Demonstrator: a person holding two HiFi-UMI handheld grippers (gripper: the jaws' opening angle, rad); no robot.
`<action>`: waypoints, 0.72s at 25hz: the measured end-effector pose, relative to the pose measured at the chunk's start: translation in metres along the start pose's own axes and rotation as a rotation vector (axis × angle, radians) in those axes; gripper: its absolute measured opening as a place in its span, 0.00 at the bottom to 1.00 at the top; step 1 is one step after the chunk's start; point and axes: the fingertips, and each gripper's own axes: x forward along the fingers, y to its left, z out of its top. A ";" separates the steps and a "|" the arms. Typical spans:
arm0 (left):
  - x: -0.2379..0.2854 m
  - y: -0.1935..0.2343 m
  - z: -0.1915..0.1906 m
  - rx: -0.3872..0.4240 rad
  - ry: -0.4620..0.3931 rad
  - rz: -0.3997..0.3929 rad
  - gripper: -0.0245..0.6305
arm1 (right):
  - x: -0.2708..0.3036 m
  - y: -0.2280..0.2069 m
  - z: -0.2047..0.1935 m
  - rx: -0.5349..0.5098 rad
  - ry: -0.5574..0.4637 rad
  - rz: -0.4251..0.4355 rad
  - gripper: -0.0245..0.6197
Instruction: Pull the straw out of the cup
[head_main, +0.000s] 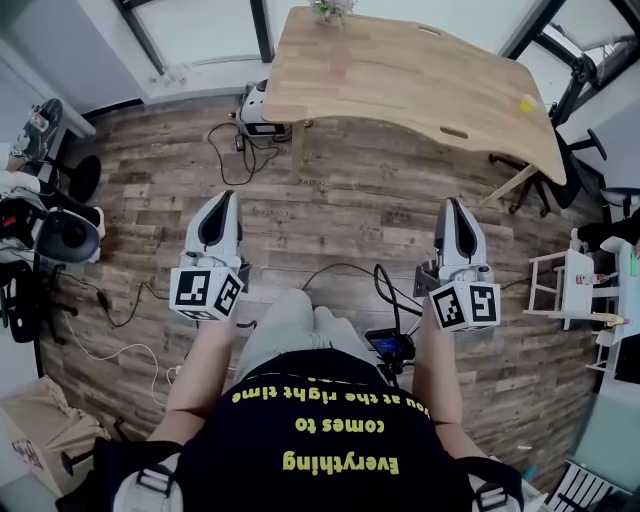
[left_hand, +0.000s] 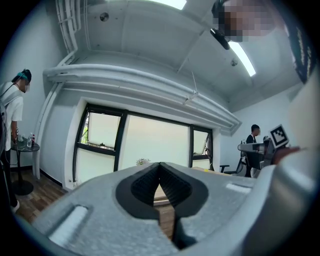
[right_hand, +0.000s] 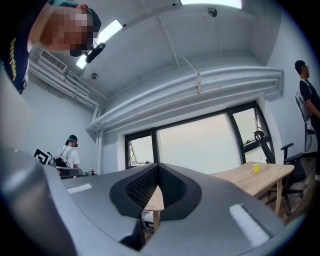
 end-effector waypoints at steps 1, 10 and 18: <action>0.004 0.000 0.000 -0.003 0.000 0.000 0.04 | 0.005 -0.001 0.000 -0.003 -0.002 0.005 0.05; 0.060 0.012 -0.002 -0.020 -0.018 -0.005 0.04 | 0.061 -0.009 -0.013 -0.007 -0.003 0.015 0.05; 0.155 0.053 0.002 -0.020 -0.023 -0.019 0.04 | 0.144 -0.033 -0.026 0.000 0.003 -0.029 0.05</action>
